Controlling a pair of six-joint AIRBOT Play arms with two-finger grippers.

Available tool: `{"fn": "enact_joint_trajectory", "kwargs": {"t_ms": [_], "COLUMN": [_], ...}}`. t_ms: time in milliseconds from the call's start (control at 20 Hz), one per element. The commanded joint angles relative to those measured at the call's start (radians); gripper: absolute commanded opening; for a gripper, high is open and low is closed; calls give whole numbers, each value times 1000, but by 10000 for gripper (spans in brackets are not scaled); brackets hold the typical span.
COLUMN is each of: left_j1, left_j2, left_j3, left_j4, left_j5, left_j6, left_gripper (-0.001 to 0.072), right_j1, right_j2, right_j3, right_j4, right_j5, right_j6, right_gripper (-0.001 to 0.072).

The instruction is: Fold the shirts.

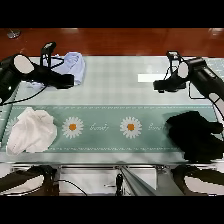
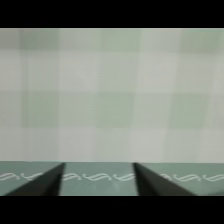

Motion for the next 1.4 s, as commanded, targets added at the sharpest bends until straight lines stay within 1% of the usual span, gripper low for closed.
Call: {"fn": "enact_joint_trajectory", "kwargs": {"t_ms": [0,50,100,150,200,250,300,400,500,550,650,800,850,900,950,1000,1050,1200,1300,1350], "left_j1": [2,3,6,9,8,4,0,-10,-27,-27,-23,-23,-23,-23,-23,-19,-8,72,140,156], "left_j2": [-3,-4,-3,-1,9,41,91,222,346,383,403,378,373,369,367,366,367,368,389,422], "left_j3": [5,5,5,4,-6,-38,-88,-217,-362,-416,-476,-484,-484,-484,-483,-476,-461,-369,-297,-286], "left_j4": [3,10,21,23,20,-20,-88,-185,-189,-188,-180,-172,-172,-172,-172,-163,-140,-68,-151,-207], "left_j5": [36,5,-51,-122,-166,-177,-171,-131,-45,-21,-13,11,32,52,65,65,53,-58,-173,-198], "left_j6": [0,0,4,28,51,85,127,154,150,150,150,150,150,150,150,151,151,150,162,196], "left_gripper": [604,702,702,702,702,702,702,701,702,702,702,702,702,702,702,702,702,701,701,701], "right_j1": [-24,-54,-103,-161,-216,-266,-315,-406,-483,-512,-558,-566,-566,-566,-566,-566,-566,-566,-555,-547], "right_j2": [47,96,167,256,349,447,551,726,834,853,831,698,637,583,537,519,523,599,653,676], "right_j3": [48,48,34,-10,-77,-163,-274,-505,-711,-783,-869,-868,-863,-851,-823,-778,-718,-449,-252,-167], "right_j4": [-193,-233,-236,-225,-222,-223,-223,-219,-182,-141,-41,43,82,138,219,304,356,456,526,566], "right_j5": [218,273,302,300,278,262,246,211,150,106,-10,-142,-163,-173,-171,-157,-139,-102,-84,-77], "right_j6": [-70,-82,-75,-36,13,45,64,79,90,89,88,70,49,-3,-92,-182,-230,-272,-298,-311], "right_gripper": [632,632,632,632,631,631,631,631,630,630,630,628,594,453,135,22,22,21,21,21]}}
